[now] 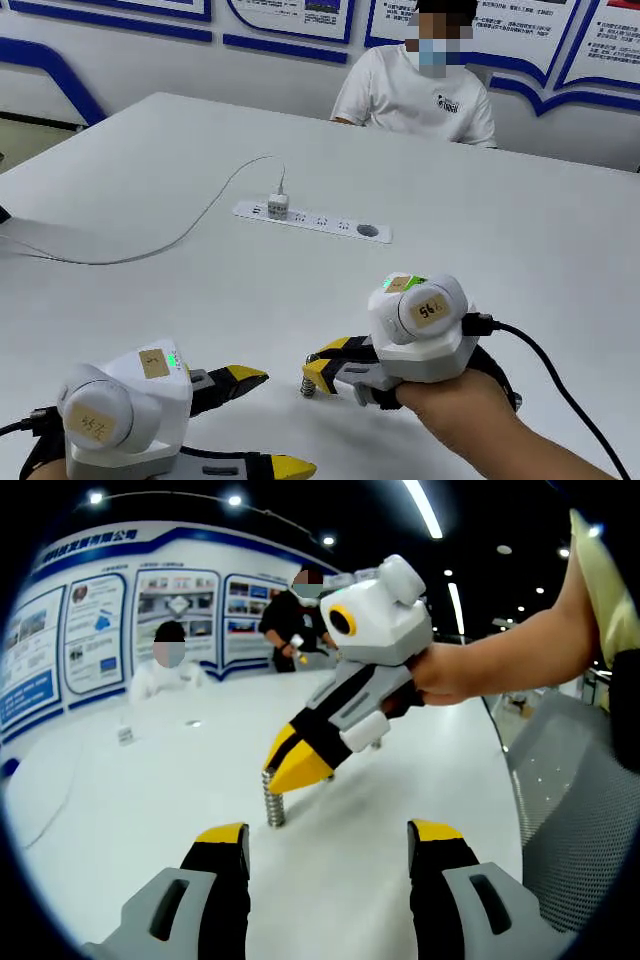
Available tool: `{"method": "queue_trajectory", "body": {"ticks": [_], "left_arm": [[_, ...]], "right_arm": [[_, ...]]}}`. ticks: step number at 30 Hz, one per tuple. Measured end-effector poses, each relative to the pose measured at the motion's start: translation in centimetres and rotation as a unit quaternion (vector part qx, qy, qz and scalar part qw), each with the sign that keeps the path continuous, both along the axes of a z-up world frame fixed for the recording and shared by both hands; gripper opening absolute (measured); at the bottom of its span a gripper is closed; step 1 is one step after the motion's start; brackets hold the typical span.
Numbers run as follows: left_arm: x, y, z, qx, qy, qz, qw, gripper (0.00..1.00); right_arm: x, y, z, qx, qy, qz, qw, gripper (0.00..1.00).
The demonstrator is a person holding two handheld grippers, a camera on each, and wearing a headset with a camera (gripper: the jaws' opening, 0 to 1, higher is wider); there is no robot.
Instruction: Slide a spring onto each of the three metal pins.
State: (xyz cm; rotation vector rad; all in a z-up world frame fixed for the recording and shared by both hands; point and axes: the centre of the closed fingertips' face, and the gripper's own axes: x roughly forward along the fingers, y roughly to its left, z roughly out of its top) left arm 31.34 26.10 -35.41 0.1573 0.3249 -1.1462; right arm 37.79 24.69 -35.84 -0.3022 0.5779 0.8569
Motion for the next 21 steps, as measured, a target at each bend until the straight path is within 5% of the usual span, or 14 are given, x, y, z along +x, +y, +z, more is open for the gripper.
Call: {"method": "queue_trajectory", "body": {"ticks": [21], "left_arm": [[0.12, -0.01, 0.02, -0.001, -0.002, 0.002, 1.0000, 0.66]], "right_arm": [[-0.18, -0.32, 0.24, 0.000, -0.001, -0.006, 1.0000, 0.16]]}}
